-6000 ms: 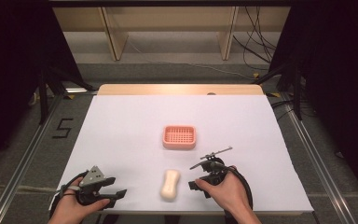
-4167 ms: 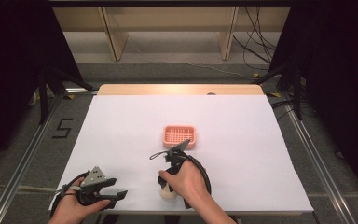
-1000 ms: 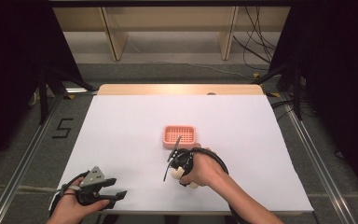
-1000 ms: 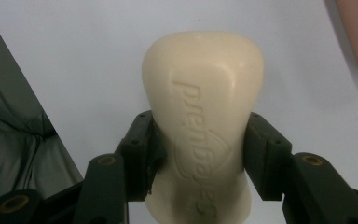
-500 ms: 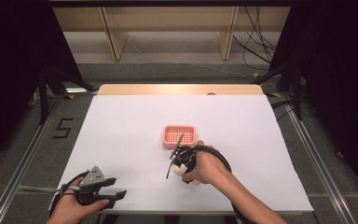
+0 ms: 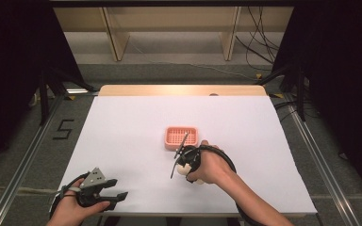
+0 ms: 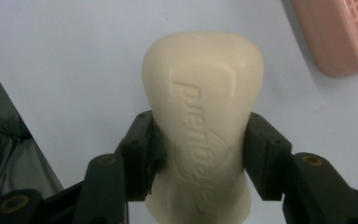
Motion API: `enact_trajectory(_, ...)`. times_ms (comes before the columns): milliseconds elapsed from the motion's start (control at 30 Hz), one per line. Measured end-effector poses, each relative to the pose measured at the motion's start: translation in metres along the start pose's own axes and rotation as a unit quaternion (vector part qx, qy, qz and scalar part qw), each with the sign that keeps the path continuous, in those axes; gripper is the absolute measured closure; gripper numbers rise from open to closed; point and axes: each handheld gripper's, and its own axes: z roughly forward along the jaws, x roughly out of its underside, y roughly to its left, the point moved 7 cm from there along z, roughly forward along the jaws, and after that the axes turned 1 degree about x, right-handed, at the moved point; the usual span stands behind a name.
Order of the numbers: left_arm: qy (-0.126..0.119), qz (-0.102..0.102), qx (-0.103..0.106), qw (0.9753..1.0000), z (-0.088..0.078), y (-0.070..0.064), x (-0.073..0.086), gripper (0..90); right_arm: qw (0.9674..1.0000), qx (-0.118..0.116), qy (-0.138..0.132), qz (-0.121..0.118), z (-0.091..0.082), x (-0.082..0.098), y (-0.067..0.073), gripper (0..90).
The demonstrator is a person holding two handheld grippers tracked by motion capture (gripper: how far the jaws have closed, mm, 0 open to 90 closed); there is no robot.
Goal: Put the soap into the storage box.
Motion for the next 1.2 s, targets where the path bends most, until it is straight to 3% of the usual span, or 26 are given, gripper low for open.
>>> enact_trajectory(133, 0.0, -0.003, 0.002, 1.0, 0.0, -0.001, 0.0, 36.2, 1.0, 0.004, -0.001, 0.004, -0.001, 0.0, -0.002, 50.6)
enact_trajectory(200, -0.004, -0.014, 0.006, 0.9999, 0.001, -0.003, 0.0, 36.2, 1.0, 0.006, -0.001, -0.001, -0.001, 0.001, -0.004, 50.6)
enact_trajectory(233, 0.002, -0.007, 0.005, 1.0, 0.0, -0.002, 0.0, 36.2, 1.0, 0.008, -0.002, -0.003, -0.001, 0.0, -0.004, 50.6)
enact_trajectory(300, 0.003, -0.007, 0.006, 1.0, 0.0, -0.002, 0.001, 36.2, 0.9999, 0.009, -0.003, 0.007, -0.002, 0.0, -0.003, 50.5)
enact_trajectory(400, 0.003, -0.007, 0.006, 1.0, 0.0, -0.002, 0.001, 36.2, 0.9999, 0.01, -0.005, -0.003, -0.002, 0.001, -0.006, 50.6)
enact_trajectory(767, 0.004, -0.006, 0.006, 1.0, 0.001, -0.003, 0.001, 36.2, 0.9998, 0.018, -0.009, -0.001, -0.002, 0.001, -0.011, 50.6)
enact_trajectory(1033, 0.004, -0.015, 0.007, 0.9999, 0.001, -0.004, 0.001, 36.2, 0.9997, 0.021, -0.003, -0.006, -0.003, 0.001, -0.016, 50.6)
enact_trajectory(1067, 0.004, -0.015, 0.007, 0.9999, 0.001, -0.004, 0.001, 36.2, 0.9997, 0.023, -0.002, 0.006, -0.003, 0.0, -0.015, 50.6)
enact_trajectory(1133, 0.004, -0.015, 0.007, 0.9998, 0.001, -0.004, 0.001, 36.2, 0.9997, 0.023, -0.007, 0.007, -0.003, -0.001, -0.016, 50.6)
enact_trajectory(1200, 0.004, -0.015, 0.007, 0.9999, 0.001, -0.004, 0.001, 36.2, 0.9997, 0.023, -0.005, -0.003, -0.003, -0.001, -0.018, 50.6)
